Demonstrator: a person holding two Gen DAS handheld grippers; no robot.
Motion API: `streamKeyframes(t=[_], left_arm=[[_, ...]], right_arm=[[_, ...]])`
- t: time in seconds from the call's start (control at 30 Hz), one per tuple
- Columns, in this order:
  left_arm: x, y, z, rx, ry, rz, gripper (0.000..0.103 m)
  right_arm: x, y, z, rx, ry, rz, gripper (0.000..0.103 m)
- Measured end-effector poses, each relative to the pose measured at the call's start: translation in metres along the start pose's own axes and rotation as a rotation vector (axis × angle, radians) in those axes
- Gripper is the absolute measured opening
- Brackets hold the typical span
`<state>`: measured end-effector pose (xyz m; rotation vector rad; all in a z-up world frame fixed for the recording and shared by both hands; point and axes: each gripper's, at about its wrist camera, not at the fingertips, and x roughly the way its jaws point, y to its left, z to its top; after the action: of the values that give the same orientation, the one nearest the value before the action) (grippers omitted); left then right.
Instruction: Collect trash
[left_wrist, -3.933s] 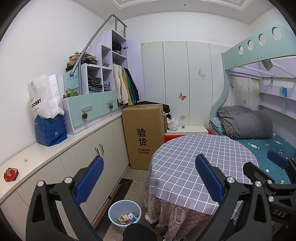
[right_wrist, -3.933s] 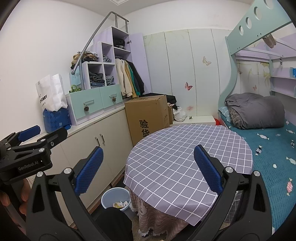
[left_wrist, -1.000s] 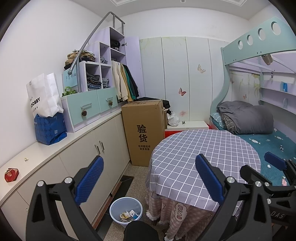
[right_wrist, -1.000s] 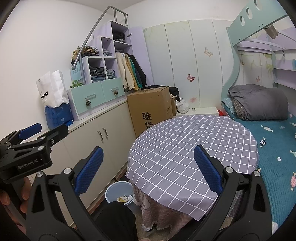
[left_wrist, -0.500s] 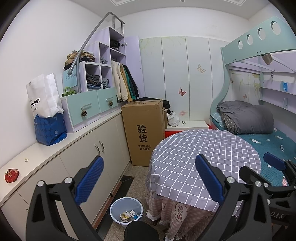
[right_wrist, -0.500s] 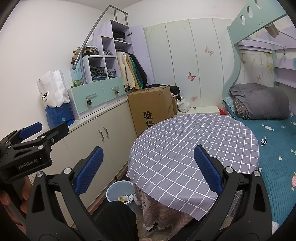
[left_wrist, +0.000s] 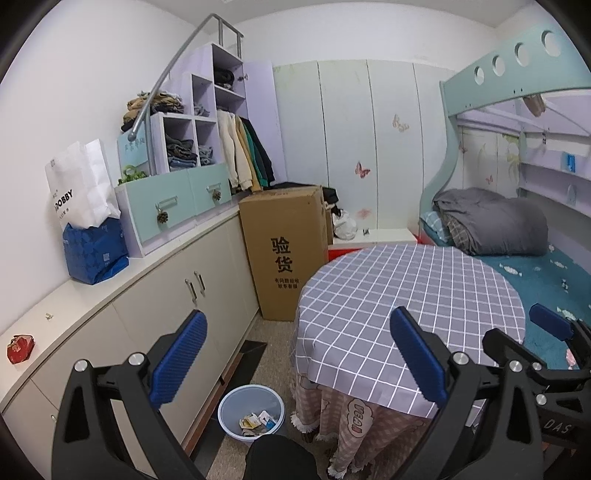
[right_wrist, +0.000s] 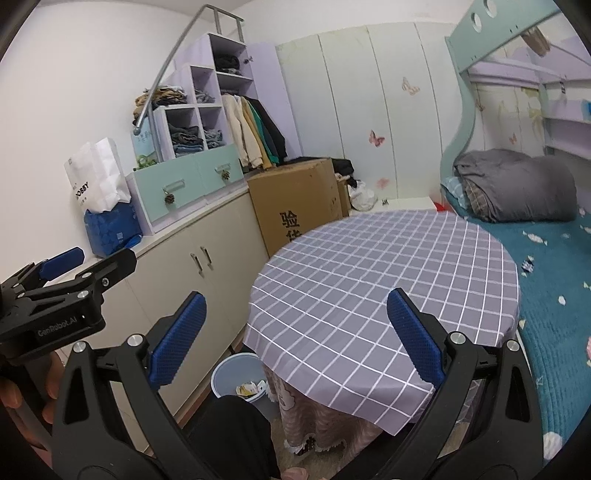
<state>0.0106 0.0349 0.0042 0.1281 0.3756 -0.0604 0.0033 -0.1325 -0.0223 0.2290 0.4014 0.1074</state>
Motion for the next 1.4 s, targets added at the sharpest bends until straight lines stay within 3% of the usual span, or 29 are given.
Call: streamKeyframes(t=[0.23, 0.43, 0.7, 0.83, 1.2, 1.4], left_arm=[[0.059, -0.030, -0.011, 0.053, 0.120, -0.028, 0.097], [0.150, -0.071, -0.019, 0.063, 0.288, -0.087, 0.097], [0.263, -0.120, -0.030, 0.034, 0.474, -0.126, 0.097], [0.306, -0.137, -0.032, 0.021, 0.521, -0.113, 0.097], [0.378, -0.159, -0.021, -0.051, 0.557, -0.053, 0.097], [0.394, -0.167, -0.015, -0.091, 0.562, -0.043, 0.098]], right_arm=[[0.037, -0.039, -0.012, 0.039, 0.089, -0.074, 0.096], [0.101, -0.081, -0.021, -0.024, 0.266, -0.194, 0.096], [0.180, -0.122, -0.022, -0.100, 0.445, -0.251, 0.096], [0.213, -0.133, -0.015, -0.155, 0.493, -0.265, 0.096], [0.295, -0.164, 0.018, -0.258, 0.546, -0.183, 0.096], [0.321, -0.176, 0.028, -0.277, 0.564, -0.060, 0.097]])
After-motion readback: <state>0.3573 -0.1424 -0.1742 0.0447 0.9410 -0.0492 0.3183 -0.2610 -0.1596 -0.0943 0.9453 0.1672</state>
